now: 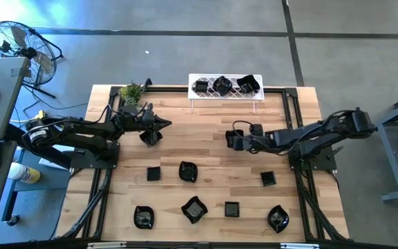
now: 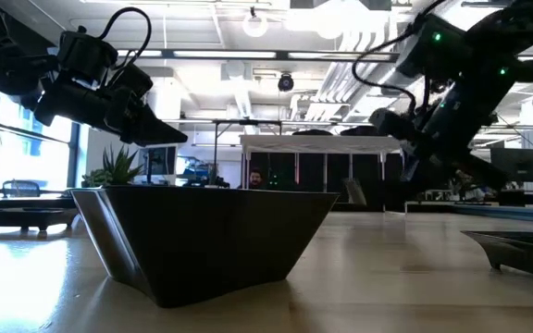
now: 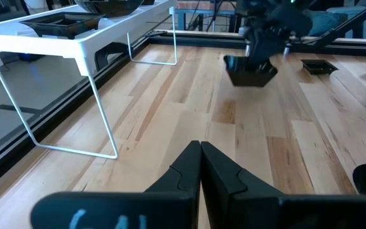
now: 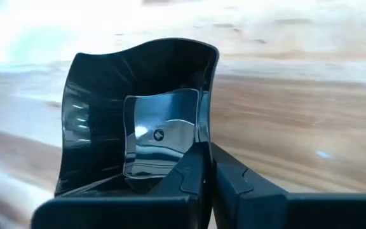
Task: Pick & Place Mini shaped plates
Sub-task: Stack the distorted square plate on top of the distorted square plate on the shelf
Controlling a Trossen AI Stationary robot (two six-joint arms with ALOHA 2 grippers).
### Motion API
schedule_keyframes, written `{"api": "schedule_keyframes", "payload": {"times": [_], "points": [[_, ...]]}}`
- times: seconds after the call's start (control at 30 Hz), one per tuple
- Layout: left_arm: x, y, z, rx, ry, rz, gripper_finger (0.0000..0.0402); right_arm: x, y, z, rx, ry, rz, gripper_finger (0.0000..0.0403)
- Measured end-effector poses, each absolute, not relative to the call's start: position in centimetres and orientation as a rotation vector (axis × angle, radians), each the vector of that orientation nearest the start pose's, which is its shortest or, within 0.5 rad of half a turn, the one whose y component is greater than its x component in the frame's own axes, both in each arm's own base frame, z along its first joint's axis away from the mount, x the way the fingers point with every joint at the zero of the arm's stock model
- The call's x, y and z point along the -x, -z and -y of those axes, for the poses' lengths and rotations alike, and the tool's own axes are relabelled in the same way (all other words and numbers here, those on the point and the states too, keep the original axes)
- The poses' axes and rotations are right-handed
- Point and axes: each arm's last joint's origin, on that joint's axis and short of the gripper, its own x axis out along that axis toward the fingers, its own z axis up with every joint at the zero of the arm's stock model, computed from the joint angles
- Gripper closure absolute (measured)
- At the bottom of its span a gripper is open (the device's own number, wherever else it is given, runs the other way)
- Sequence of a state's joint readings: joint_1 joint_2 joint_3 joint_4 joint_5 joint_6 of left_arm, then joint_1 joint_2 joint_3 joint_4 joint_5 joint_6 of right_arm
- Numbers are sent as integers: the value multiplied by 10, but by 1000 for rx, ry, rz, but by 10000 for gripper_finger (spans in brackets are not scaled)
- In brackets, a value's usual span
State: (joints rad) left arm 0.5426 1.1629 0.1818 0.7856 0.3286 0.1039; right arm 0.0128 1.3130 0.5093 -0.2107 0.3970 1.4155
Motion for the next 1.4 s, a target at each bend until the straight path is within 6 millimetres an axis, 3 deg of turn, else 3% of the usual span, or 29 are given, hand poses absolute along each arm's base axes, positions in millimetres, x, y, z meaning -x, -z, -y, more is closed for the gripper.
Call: {"api": "schedule_keyframes", "payload": {"times": [0.13,0.3,0.53,0.67,0.8,1.03,1.2,1.4], "points": [[-172,-157,-93,-21,-204,-188,397,-220,-173,9,-1018,859,-509,398],[-172,-158,-93,-22,-204,-184,397,-227,-237,26,-831,792,-434,392],[-172,-158,-93,-22,-204,-184,397,-213,-330,86,-619,918,-512,393],[-172,-158,-93,-22,-204,-185,397,-195,-360,126,-533,945,-553,394],[-172,-157,-93,-21,-204,-186,397,-182,-363,162,-503,922,-603,394],[-172,-157,-93,-21,-204,-187,397,-175,-338,206,-571,846,-697,394],[-172,-157,-93,-21,-204,-187,397,-170,-326,224,-602,854,-726,394],[-172,-157,-93,-21,-204,-187,397,-172,-317,232,-607,826,-759,394]]}}
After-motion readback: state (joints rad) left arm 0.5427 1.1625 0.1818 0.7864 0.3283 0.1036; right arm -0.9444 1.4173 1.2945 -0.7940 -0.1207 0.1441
